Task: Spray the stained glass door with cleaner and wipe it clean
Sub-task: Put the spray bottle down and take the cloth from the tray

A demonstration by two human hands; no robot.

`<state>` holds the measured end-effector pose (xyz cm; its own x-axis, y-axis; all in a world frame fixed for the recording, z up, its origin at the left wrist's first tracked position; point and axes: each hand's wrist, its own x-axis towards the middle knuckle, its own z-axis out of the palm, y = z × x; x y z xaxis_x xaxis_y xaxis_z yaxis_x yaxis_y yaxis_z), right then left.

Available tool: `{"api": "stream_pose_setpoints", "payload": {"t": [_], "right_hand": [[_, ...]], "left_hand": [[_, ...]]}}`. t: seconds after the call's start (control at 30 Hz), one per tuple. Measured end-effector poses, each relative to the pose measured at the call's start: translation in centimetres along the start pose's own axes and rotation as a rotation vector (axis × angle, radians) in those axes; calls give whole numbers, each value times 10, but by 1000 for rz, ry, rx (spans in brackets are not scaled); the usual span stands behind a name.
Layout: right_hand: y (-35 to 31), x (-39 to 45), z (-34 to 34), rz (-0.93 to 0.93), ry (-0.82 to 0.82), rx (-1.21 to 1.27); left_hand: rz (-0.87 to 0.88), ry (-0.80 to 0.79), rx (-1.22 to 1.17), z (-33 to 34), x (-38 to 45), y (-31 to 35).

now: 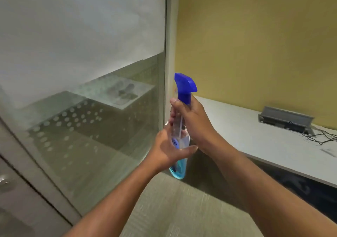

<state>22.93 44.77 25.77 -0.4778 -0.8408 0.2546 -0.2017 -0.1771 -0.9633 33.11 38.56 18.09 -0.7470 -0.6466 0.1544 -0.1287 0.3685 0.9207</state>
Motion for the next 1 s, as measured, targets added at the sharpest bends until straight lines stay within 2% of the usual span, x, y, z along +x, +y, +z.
{"api": "stream_pose_setpoints", "payload": {"t": [0.13,0.27,0.4,0.57,0.77,1.0], "right_hand": [[38,33,-22,104,45,-140],[67,61,-42,221,52,-157],[94,95,-65,235,29,-256],[126,131,-92,248,109,-319],[175,179,-133,242,191,-328],[244,245,-208,312,192,-337]], "left_hand": [[-37,-104,-60,16,49,-32],[-48,-172,-47,17,94,-60],[-52,-239,19,20,147,-88],[-46,-330,59,36,204,-106],[-27,-335,135,70,278,-135],[-38,-410,283,119,383,-160]]}}
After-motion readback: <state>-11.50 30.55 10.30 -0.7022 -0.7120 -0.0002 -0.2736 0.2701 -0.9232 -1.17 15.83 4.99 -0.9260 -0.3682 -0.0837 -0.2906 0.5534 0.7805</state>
